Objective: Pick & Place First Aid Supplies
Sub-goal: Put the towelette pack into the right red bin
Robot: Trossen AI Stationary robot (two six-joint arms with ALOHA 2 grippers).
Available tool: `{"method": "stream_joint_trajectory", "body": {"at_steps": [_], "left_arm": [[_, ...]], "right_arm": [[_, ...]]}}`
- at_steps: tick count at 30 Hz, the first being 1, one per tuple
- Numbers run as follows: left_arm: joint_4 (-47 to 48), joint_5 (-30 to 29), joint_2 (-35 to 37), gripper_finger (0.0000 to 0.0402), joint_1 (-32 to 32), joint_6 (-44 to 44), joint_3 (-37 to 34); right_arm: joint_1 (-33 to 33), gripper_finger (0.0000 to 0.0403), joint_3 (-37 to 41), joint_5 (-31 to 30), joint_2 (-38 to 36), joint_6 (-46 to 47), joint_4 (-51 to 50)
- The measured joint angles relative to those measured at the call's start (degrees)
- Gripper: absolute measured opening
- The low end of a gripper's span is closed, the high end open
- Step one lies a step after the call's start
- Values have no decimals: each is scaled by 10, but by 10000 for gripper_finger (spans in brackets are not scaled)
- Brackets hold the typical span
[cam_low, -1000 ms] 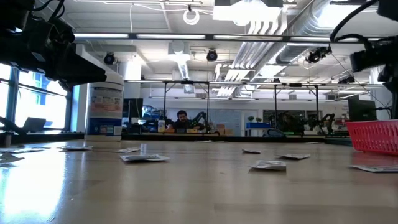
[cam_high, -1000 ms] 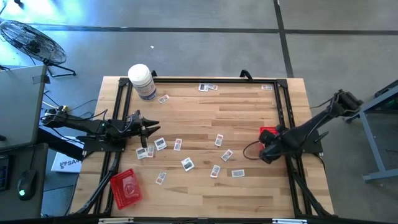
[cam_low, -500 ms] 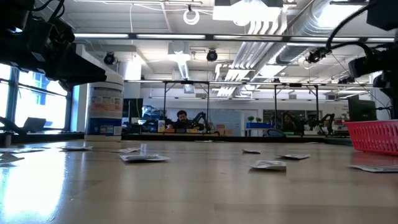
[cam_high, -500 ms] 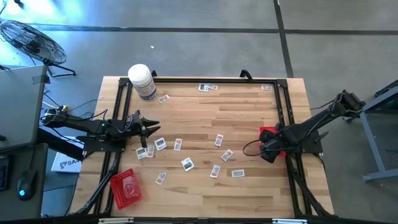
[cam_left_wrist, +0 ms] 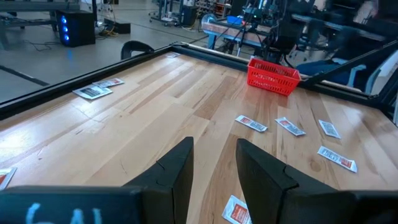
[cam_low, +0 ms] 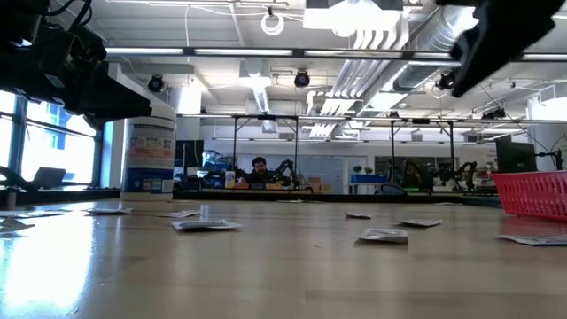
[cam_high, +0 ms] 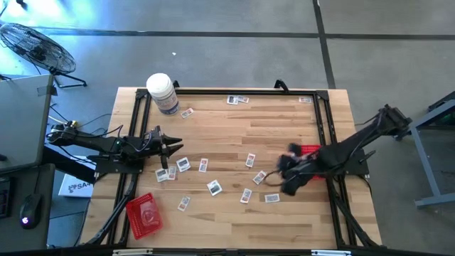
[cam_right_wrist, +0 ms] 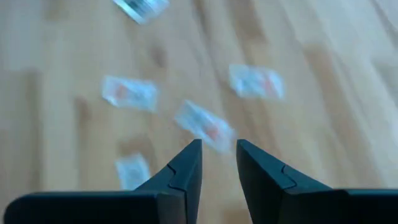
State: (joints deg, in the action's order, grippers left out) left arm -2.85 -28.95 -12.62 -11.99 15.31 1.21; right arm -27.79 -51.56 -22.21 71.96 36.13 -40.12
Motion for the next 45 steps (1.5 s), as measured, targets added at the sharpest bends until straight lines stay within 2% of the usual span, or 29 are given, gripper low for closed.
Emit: {"method": "stream_joint_trajectory", "body": {"at_steps": [9,11,13,20,29,38,45], "left_arm": [[0,0,0,119,0,0,0],[0,0,0,119,0,0,0],[0,0,0,119,0,0,0],[0,0,0,119,0,0,0],[0,0,0,119,0,0,0],[0,0,0,119,0,0,0],[0,0,0,119,0,0,0]], "right_arm": [[21,94,-3,33,217,-196,432],[39,94,-4,58,264,-218,510],[56,94,-21,86,310,-231,544],[88,110,-131,139,435,-298,540],[115,123,-204,218,506,-352,532],[134,124,-228,223,549,-367,539],[137,121,-228,182,550,-368,512]]}}
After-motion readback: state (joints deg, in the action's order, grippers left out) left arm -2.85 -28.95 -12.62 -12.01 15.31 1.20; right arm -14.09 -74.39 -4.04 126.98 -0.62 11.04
